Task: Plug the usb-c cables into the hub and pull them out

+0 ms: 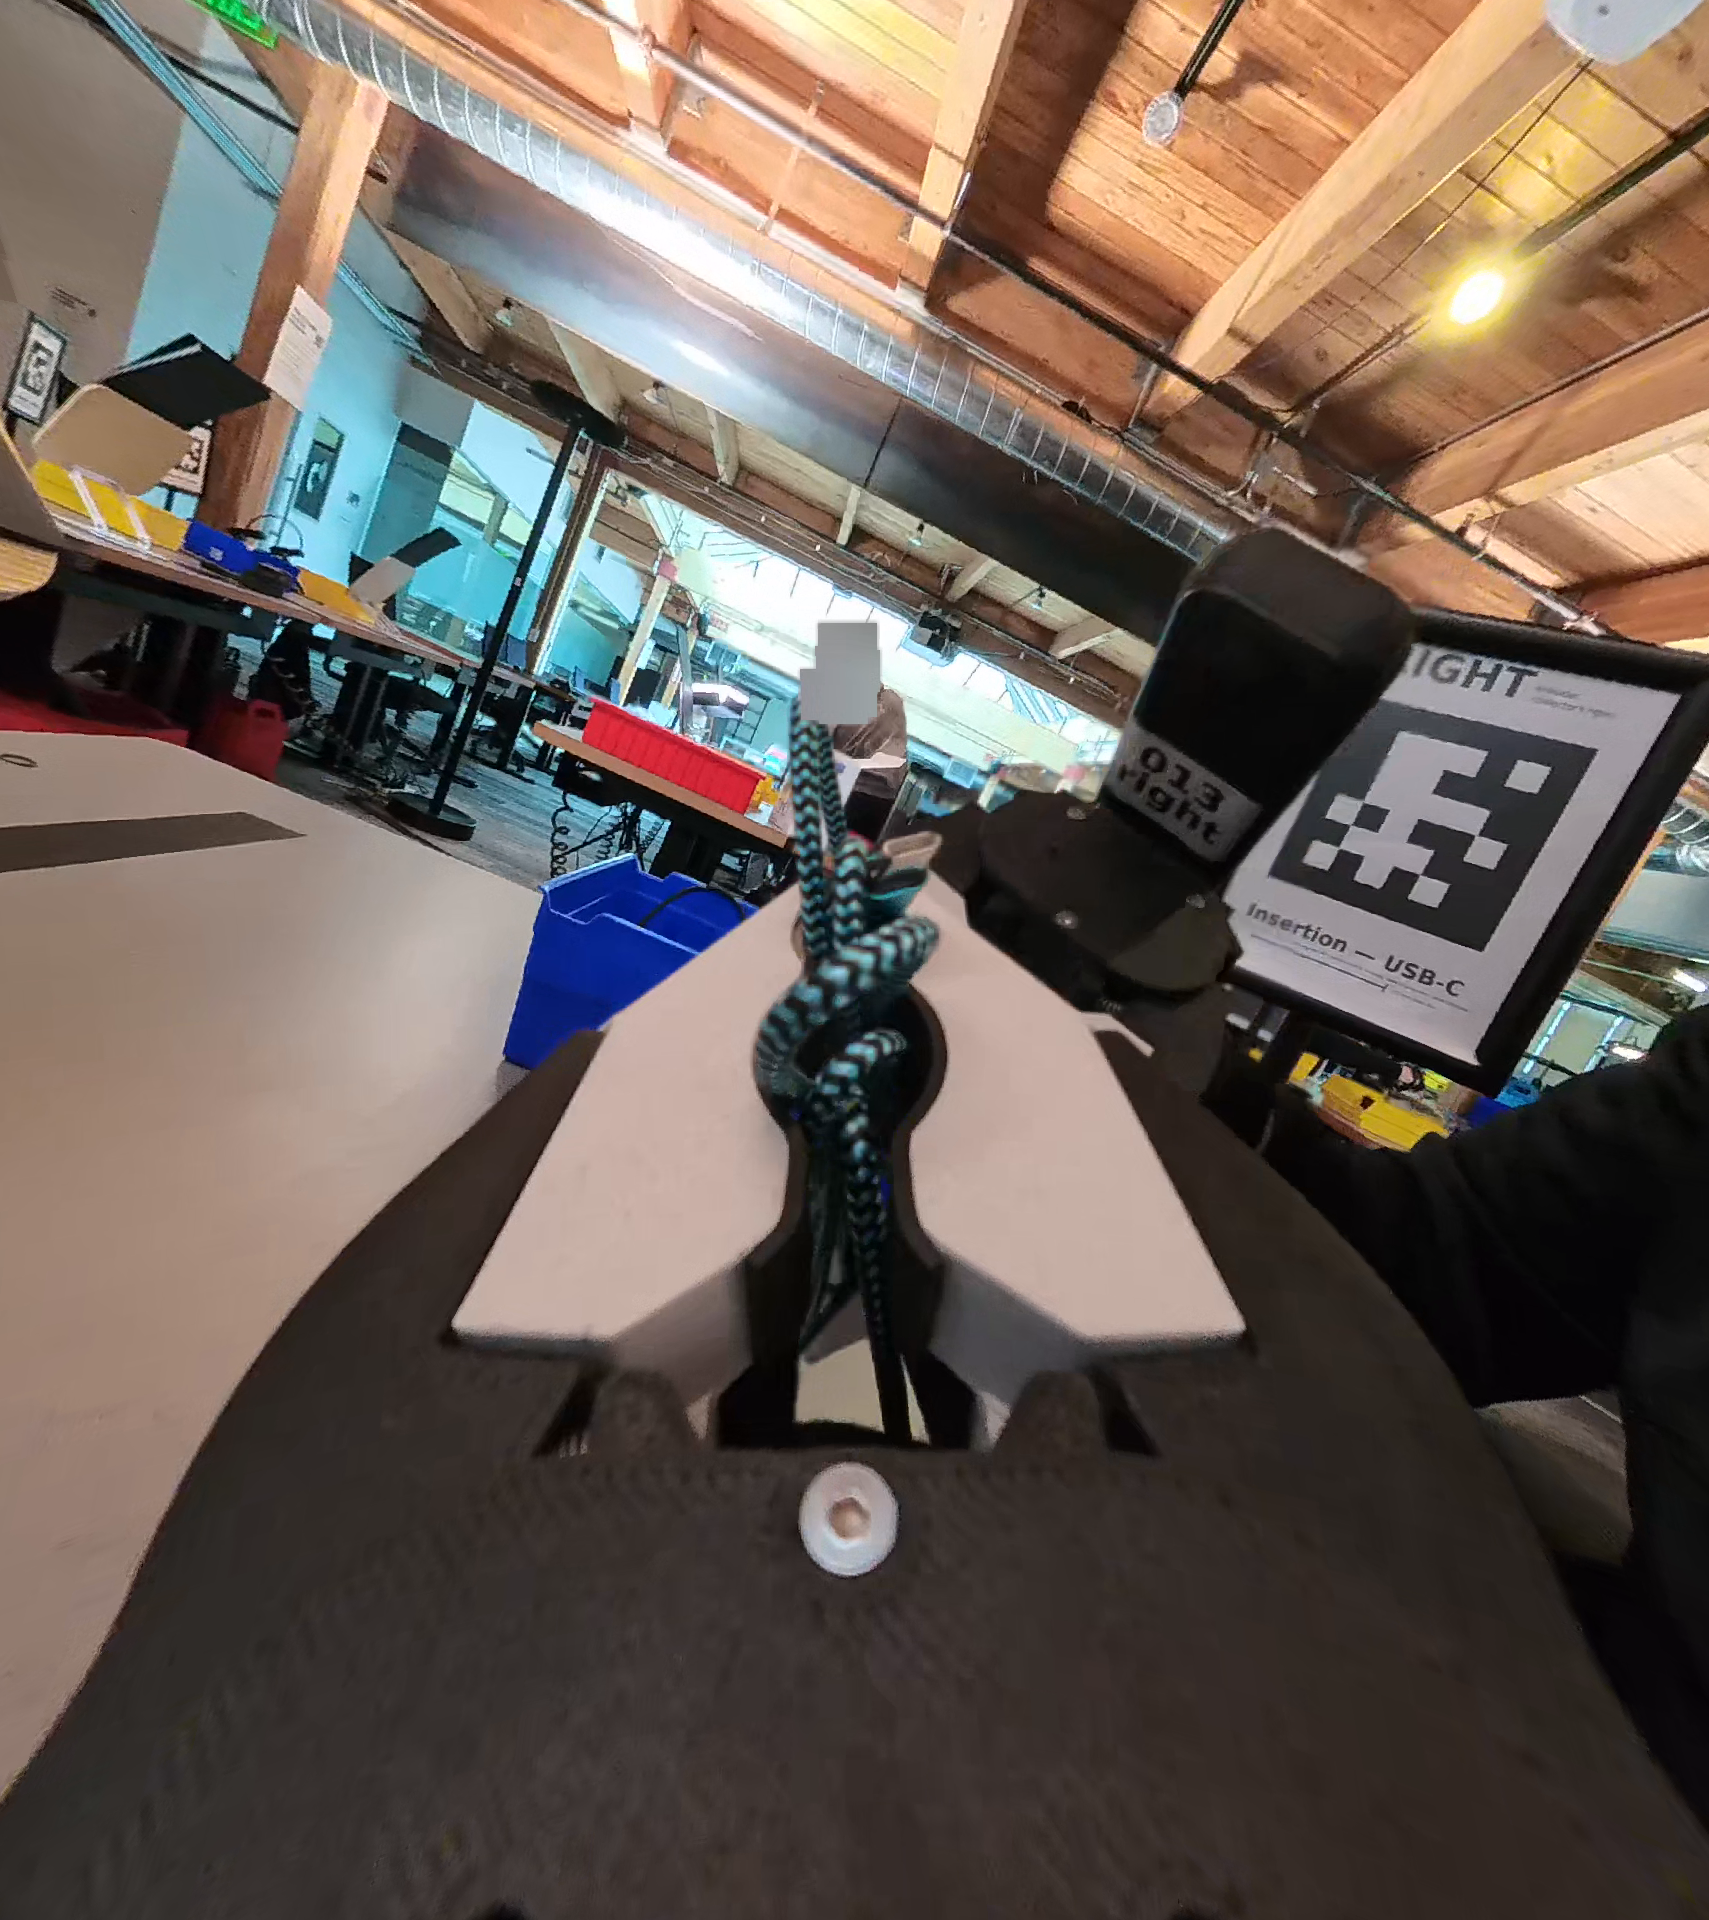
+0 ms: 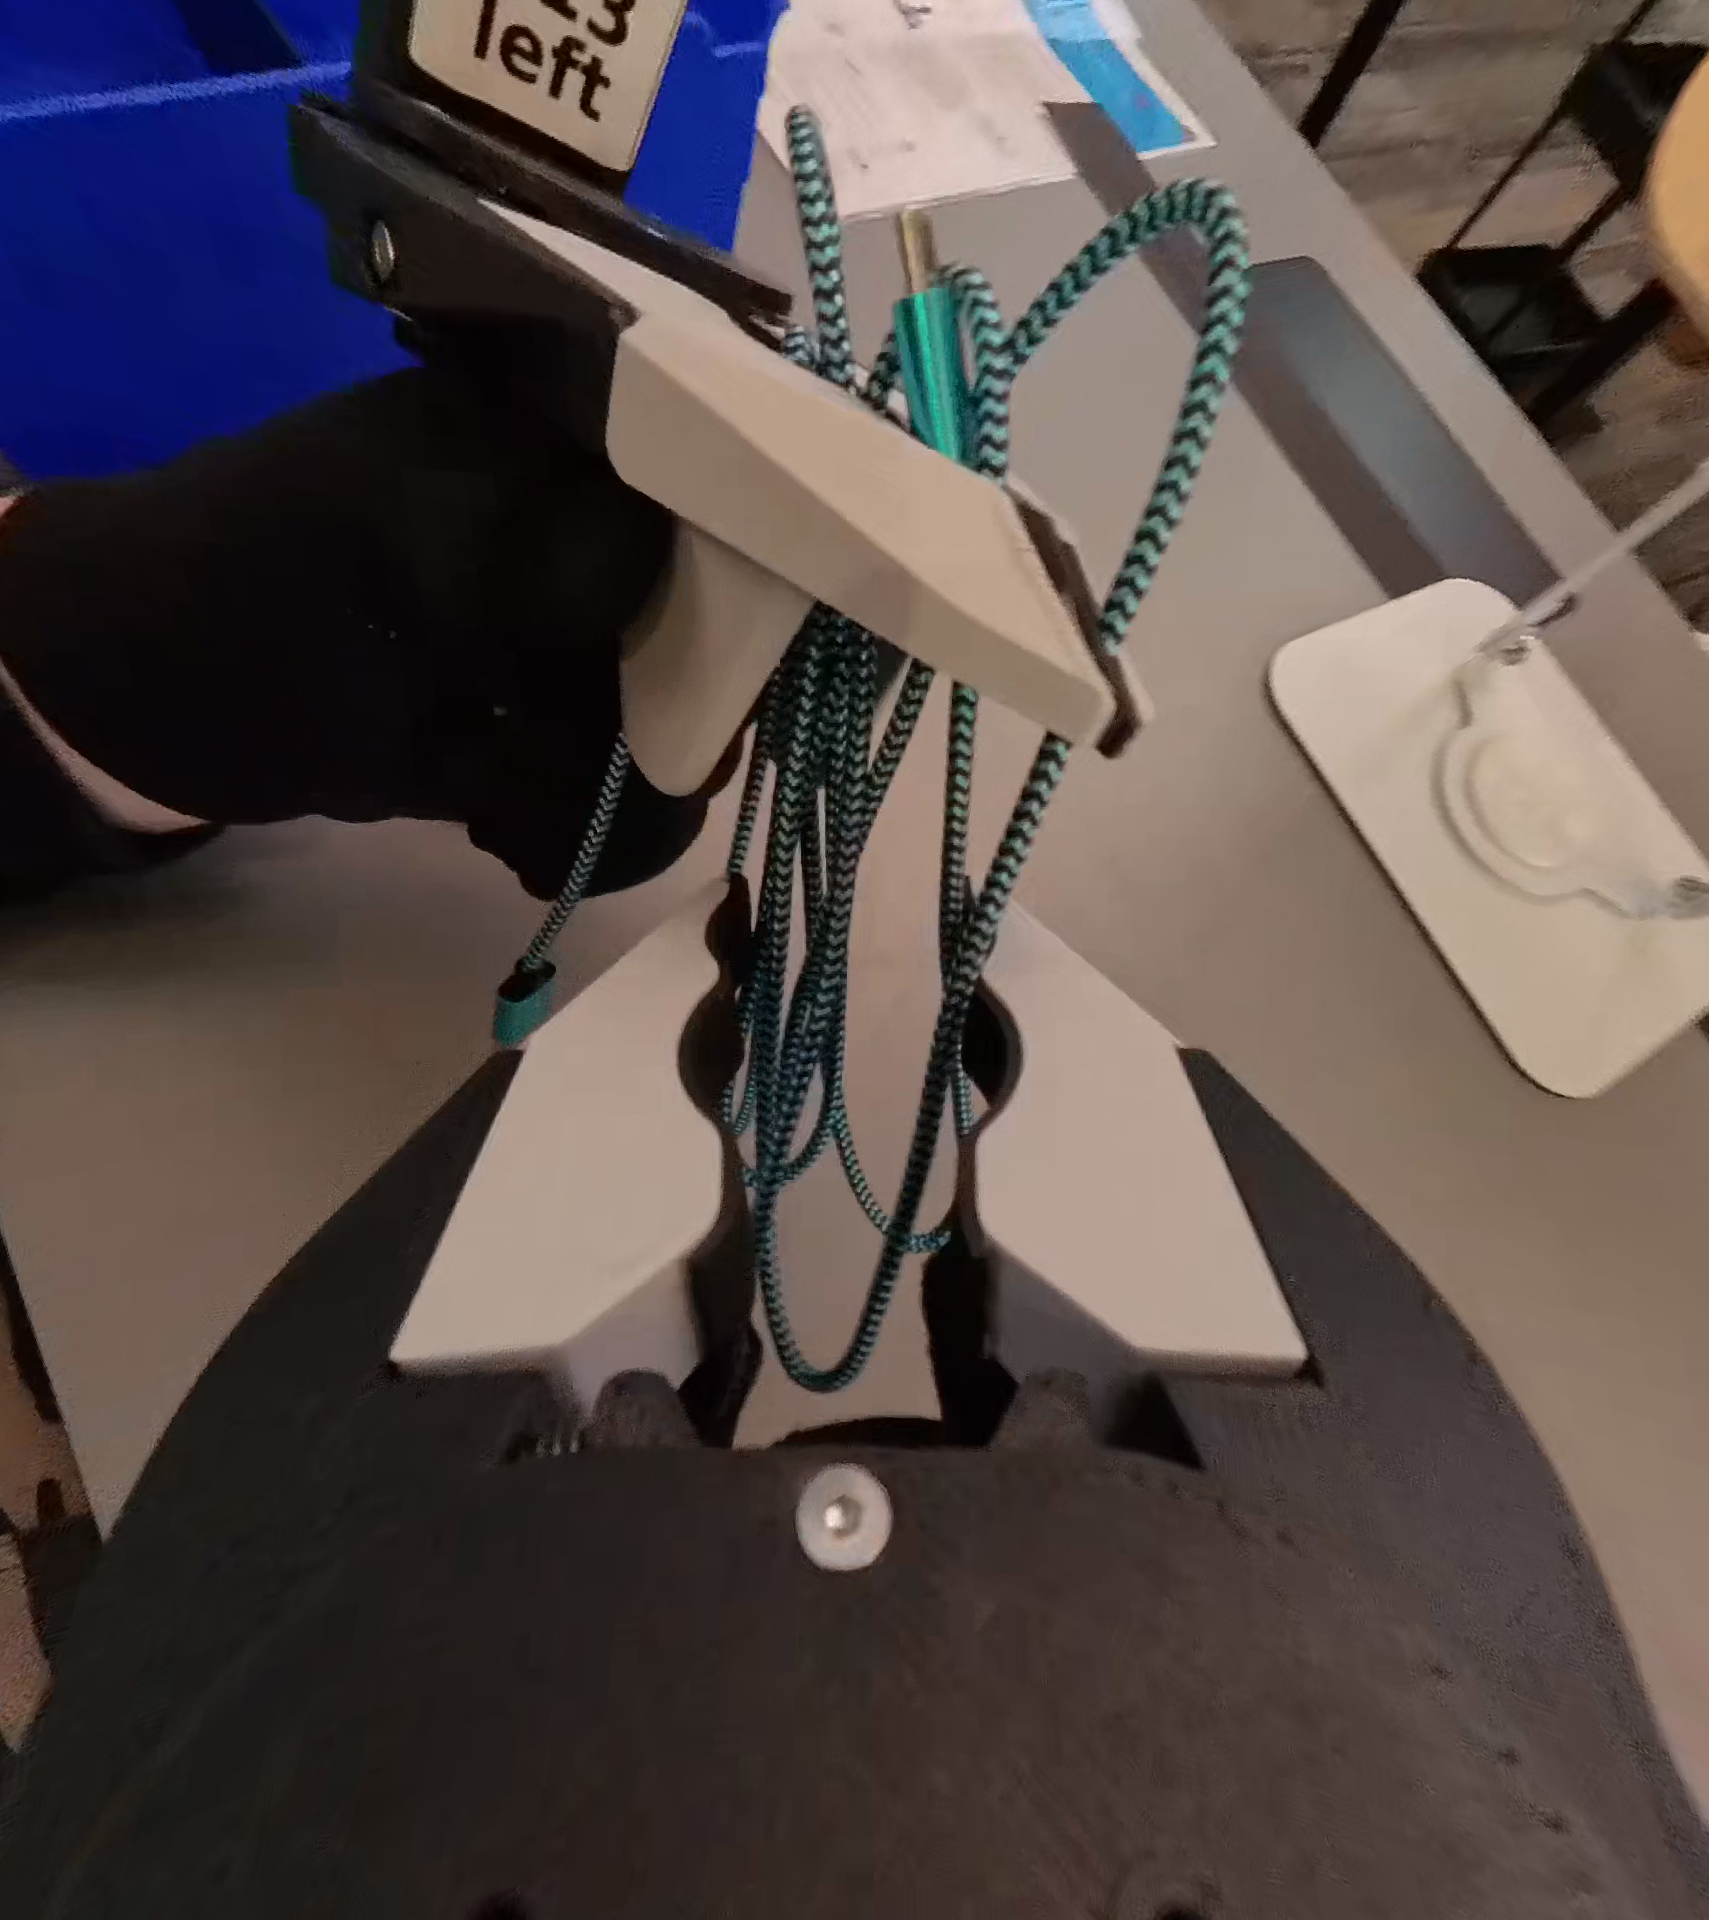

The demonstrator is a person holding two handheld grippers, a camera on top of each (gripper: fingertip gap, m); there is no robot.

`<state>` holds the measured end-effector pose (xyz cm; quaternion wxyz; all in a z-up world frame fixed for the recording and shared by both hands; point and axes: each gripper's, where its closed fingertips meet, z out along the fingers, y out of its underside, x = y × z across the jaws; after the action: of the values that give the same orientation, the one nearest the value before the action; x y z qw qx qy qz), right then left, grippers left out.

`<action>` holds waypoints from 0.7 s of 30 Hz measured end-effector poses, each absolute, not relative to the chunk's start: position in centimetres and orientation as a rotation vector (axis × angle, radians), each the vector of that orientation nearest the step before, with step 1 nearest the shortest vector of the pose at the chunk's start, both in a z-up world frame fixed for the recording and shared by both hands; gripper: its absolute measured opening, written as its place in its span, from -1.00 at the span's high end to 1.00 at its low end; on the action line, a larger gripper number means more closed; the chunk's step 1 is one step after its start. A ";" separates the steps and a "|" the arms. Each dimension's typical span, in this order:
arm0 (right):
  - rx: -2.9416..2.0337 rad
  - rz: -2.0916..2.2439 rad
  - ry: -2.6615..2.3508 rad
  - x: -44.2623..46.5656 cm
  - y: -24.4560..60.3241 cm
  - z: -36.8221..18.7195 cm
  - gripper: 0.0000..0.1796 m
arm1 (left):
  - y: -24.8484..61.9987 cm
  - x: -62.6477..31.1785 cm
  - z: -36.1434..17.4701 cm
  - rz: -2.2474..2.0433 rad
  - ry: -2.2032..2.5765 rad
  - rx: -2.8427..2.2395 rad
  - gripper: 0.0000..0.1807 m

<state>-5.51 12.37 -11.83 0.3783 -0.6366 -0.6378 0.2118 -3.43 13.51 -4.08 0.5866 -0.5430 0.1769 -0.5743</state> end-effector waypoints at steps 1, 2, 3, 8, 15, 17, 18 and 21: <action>-1.636 0.586 -1.642 -5.8 12.1 -12.2 0.65 | 13.5 -3.4 -4.2 -1.330 0.417 -1.277 0.98; -1.638 0.633 -1.647 -6.0 11.8 -12.3 0.81 | 13.4 -3.4 -4.1 -1.336 0.423 -1.268 0.98; -1.625 0.679 -1.652 -6.1 11.6 -12.3 0.91 | 13.3 -3.4 -3.9 -1.346 0.429 -1.256 0.97; -1.674 0.995 -1.611 -5.9 10.5 -11.7 0.97 | 13.4 -3.2 -3.7 -1.379 0.411 -1.249 0.75; -1.684 1.418 -1.521 -4.3 10.7 -8.9 0.97 | 12.8 -3.3 -2.8 -1.472 0.412 -1.175 0.40; -1.669 1.470 -1.496 -4.1 10.9 -8.1 0.98 | 12.9 -3.8 -2.7 -1.485 0.392 -1.165 0.41; -1.650 1.493 -1.479 -4.0 10.9 -7.4 0.97 | 13.0 -4.1 -2.7 -1.480 0.383 -1.163 0.43; -1.605 1.525 -1.415 -3.7 11.6 -5.6 0.97 | 13.7 -5.5 -2.7 -1.443 0.325 -1.160 0.45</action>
<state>-3.66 11.59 -5.62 0.2540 -0.5909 -0.5209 0.5613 -5.51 13.71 -2.71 0.5897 -0.4985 0.1395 -0.6199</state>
